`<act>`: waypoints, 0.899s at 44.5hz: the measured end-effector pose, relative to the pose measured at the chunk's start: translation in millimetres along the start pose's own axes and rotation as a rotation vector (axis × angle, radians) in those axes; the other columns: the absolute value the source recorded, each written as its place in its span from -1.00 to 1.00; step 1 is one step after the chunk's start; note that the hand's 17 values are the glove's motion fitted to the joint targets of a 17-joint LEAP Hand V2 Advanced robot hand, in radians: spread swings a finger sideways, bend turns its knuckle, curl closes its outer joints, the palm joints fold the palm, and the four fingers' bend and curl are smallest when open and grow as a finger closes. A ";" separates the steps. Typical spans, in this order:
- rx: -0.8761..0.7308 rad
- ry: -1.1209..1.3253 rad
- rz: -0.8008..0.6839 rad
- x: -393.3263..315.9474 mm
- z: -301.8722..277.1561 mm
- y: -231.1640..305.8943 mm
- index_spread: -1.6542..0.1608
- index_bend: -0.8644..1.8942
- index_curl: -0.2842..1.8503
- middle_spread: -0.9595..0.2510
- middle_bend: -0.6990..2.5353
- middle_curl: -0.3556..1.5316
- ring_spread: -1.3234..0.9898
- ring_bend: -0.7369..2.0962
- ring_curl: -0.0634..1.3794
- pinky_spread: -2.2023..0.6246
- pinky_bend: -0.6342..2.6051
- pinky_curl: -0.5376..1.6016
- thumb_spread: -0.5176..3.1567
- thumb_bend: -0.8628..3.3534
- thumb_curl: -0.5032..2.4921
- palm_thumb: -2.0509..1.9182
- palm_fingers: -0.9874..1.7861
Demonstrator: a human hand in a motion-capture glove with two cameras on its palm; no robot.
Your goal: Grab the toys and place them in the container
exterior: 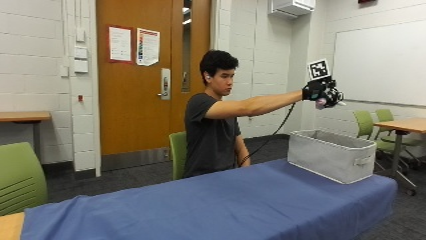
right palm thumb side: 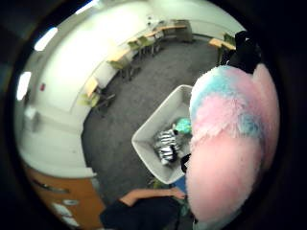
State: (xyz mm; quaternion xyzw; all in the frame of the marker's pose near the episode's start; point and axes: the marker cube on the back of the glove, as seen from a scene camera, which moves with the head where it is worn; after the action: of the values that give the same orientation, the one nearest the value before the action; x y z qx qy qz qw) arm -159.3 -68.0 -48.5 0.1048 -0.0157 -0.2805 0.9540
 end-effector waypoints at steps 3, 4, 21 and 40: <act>-0.015 0.015 -0.154 7.7 15.5 1.2 0.35 -0.25 -0.44 -0.13 -0.14 0.09 -0.25 0.28 -0.18 0.23 -0.05 -0.14 -0.35 -0.50 -0.07 0.36 0.49; -0.019 0.016 -0.186 4.6 19.5 0.3 0.35 -0.26 -0.44 -0.13 -0.14 0.09 -0.25 0.28 -0.17 0.23 -0.05 -0.13 -0.35 -0.50 -0.06 0.36 0.50; -0.150 -0.033 0.060 -27.8 65.7 -7.1 0.45 -0.33 -0.47 0.16 -0.37 0.00 -0.12 0.07 -0.24 0.36 0.12 -0.04 -0.21 -0.65 -0.23 0.06 -0.32; -0.120 0.051 0.213 42.6 22.2 120.5 0.51 -0.23 -0.44 0.39 -0.40 -0.08 -0.07 -0.12 -0.49 0.47 -0.02 -0.17 -0.18 -0.66 -0.42 -0.06 -0.27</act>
State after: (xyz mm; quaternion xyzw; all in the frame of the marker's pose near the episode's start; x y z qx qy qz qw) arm -61.3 3.8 -2.8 0.0523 0.0142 -0.1754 0.9830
